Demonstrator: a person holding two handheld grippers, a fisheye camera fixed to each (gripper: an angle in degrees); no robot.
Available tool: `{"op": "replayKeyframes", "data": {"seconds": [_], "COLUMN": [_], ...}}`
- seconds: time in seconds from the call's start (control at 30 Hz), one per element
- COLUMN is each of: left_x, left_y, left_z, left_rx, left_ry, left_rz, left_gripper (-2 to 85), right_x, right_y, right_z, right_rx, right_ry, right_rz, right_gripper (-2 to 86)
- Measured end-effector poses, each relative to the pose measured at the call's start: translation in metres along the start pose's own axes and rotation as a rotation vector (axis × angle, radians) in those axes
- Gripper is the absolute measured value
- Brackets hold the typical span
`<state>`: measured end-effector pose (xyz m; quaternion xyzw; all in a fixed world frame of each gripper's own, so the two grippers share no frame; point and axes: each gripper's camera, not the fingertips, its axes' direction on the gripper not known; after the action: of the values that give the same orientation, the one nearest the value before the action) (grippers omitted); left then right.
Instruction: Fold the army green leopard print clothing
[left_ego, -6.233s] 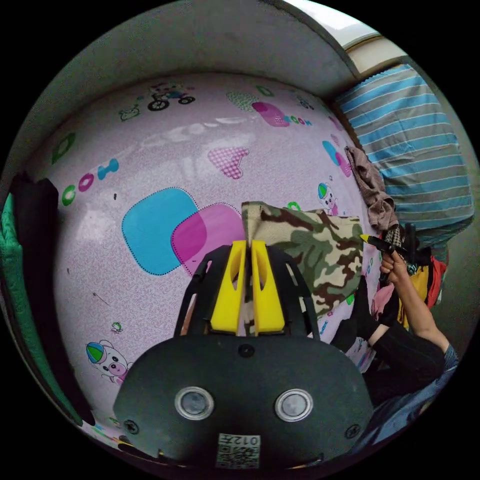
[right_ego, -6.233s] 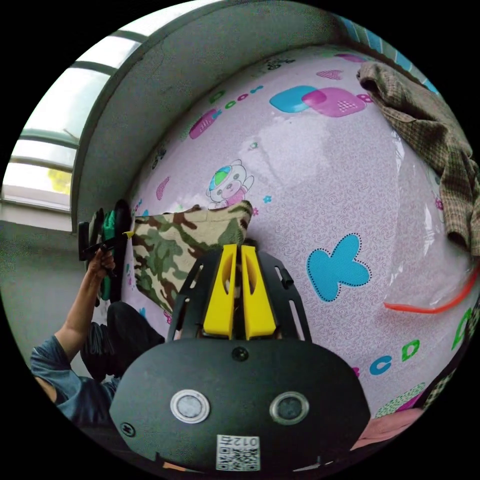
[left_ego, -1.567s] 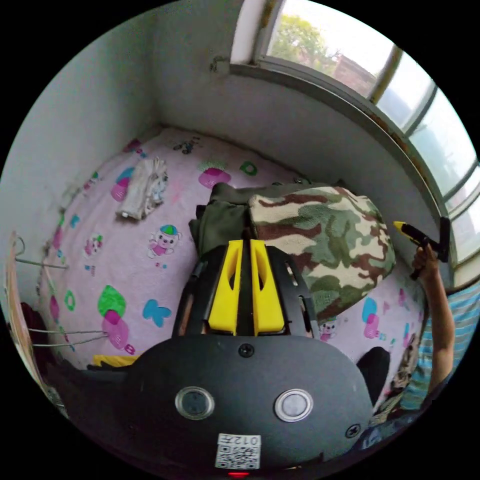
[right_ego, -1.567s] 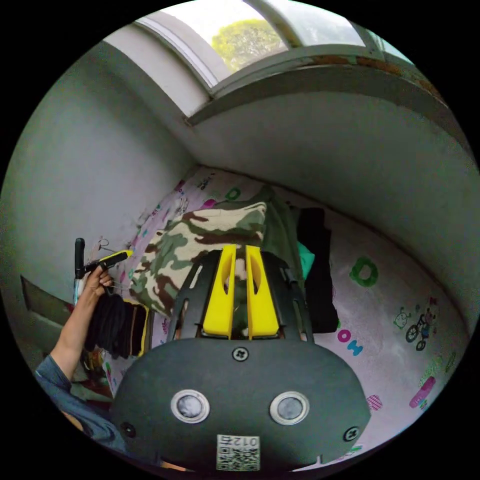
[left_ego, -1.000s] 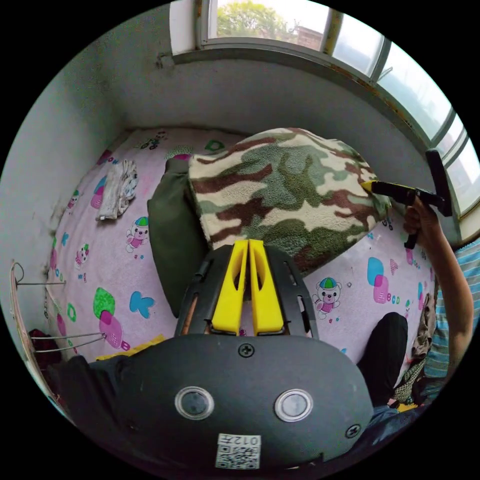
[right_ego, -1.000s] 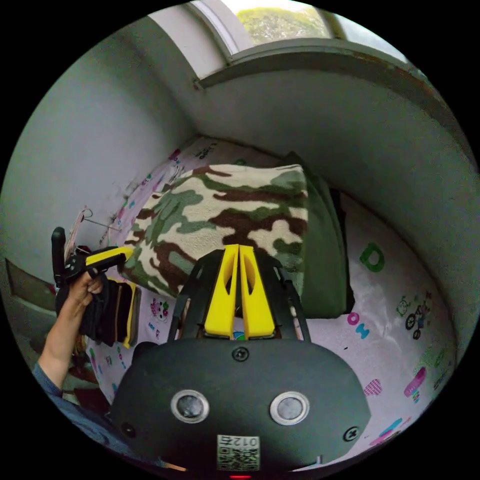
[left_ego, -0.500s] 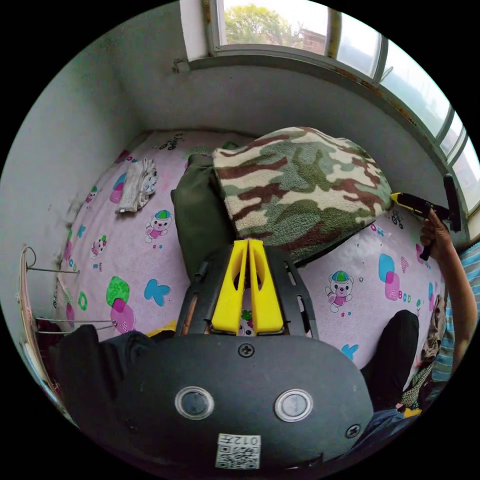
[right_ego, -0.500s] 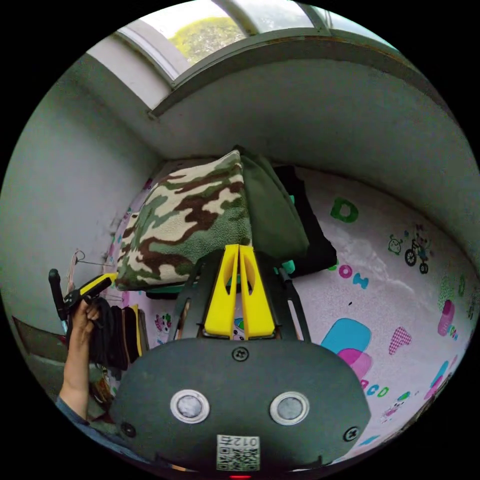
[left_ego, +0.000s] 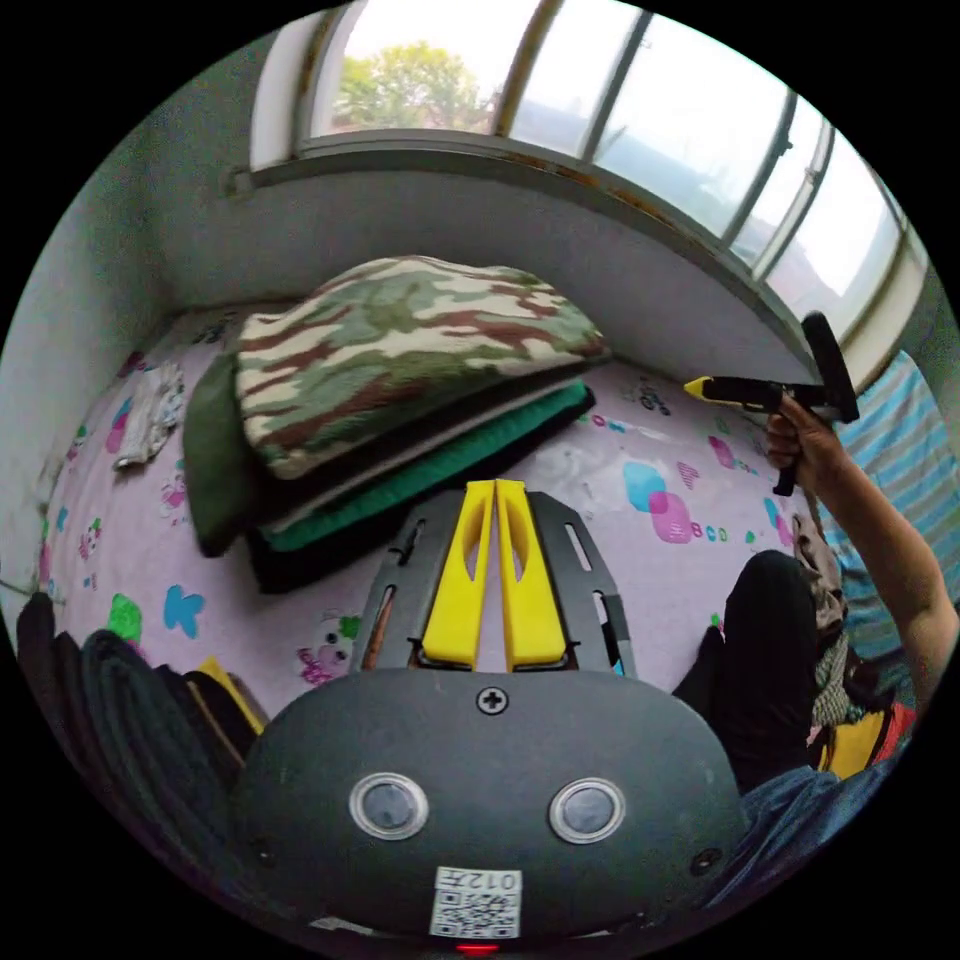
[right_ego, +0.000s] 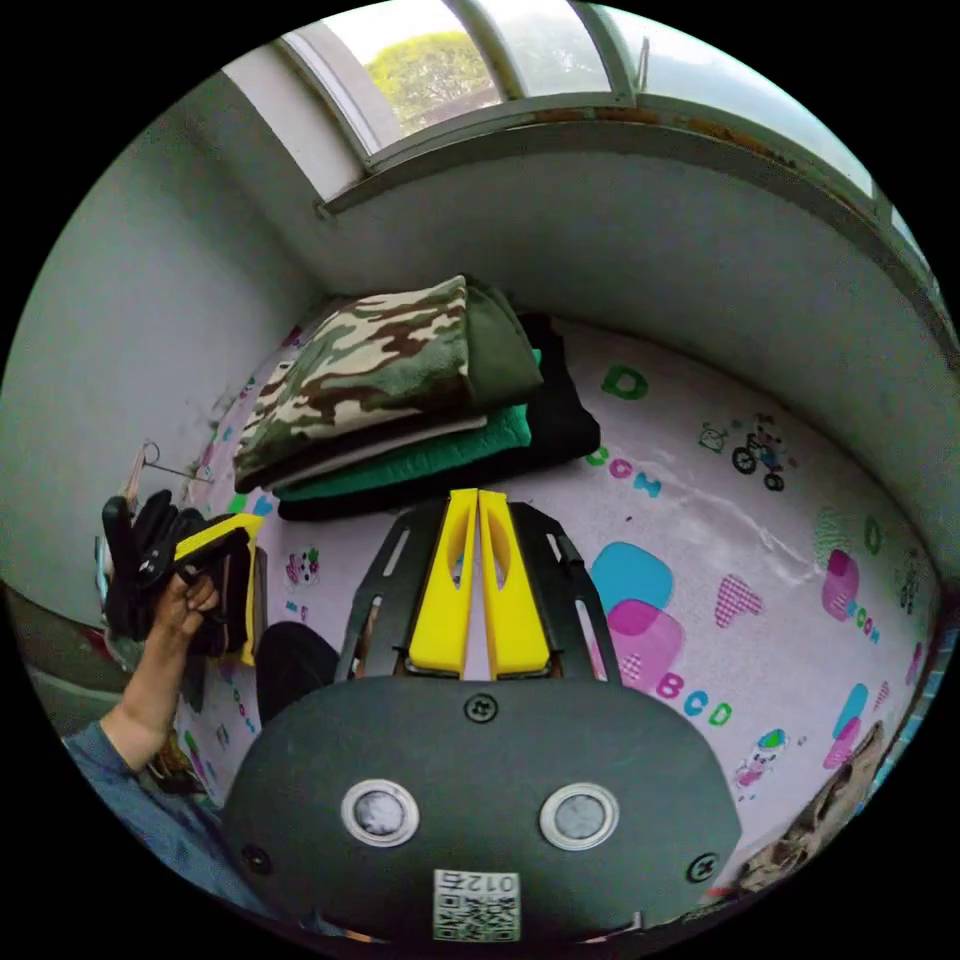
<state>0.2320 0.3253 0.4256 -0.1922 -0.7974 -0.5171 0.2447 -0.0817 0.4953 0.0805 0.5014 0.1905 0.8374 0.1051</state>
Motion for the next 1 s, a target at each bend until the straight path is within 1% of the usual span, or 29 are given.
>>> {"op": "replayKeyframes", "data": {"seconds": [0.13,0.23,0.3,0.33,0.43,0.5,0.57,0.8,0.9,0.97,1.0], "left_x": [0.069,0.15,0.193,0.207,0.297,0.34,0.381,0.534,0.598,0.633,0.656], "left_y": [-0.004,-0.012,-0.015,-0.016,-0.017,-0.015,-0.009,0.03,0.053,0.068,0.078], "left_z": [0.038,0.08,0.097,0.102,0.126,0.138,0.15,0.195,0.2,0.2,0.199], "left_rx": [-0.023,-0.085,-0.108,-0.114,-0.132,-0.142,-0.159,-0.287,-0.322,-0.338,-0.35], "left_ry": [0.125,0.245,0.293,0.308,0.394,0.431,0.48,0.637,0.7,0.734,0.759], "left_rz": [0.105,0.221,0.281,0.303,0.444,0.502,0.55,0.71,0.806,0.856,0.88], "left_gripper": [0.2,0.3,0.3,0.3,0.3,0.4,0.4,0.5,0.7,0.7,0.7], "right_x": [0.006,0.019,0.03,0.038,0.059,0.071,0.088,0.12,0.135,0.141,0.141], "right_y": [0.052,0.096,0.125,0.146,0.203,0.24,0.288,0.422,0.49,0.547,0.561], "right_z": [-0.06,-0.101,-0.123,-0.139,-0.177,-0.195,-0.213,-0.267,-0.302,-0.325,-0.329], "right_rx": [-0.018,-0.05,-0.087,-0.094,-0.094,-0.083,-0.063,-0.105,-0.082,-0.108,-0.122], "right_ry": [0.109,0.167,0.19,0.208,0.214,0.232,0.263,0.394,0.432,0.497,0.519], "right_rz": [-0.096,-0.104,-0.097,-0.071,0.002,0.052,0.142,0.327,0.474,0.577,0.596], "right_gripper": [-1.0,-1.0,-1.0,-1.0,-1.0,-1.0,-1.0,-1.0,-1.0,-1.0,-1.0]}}
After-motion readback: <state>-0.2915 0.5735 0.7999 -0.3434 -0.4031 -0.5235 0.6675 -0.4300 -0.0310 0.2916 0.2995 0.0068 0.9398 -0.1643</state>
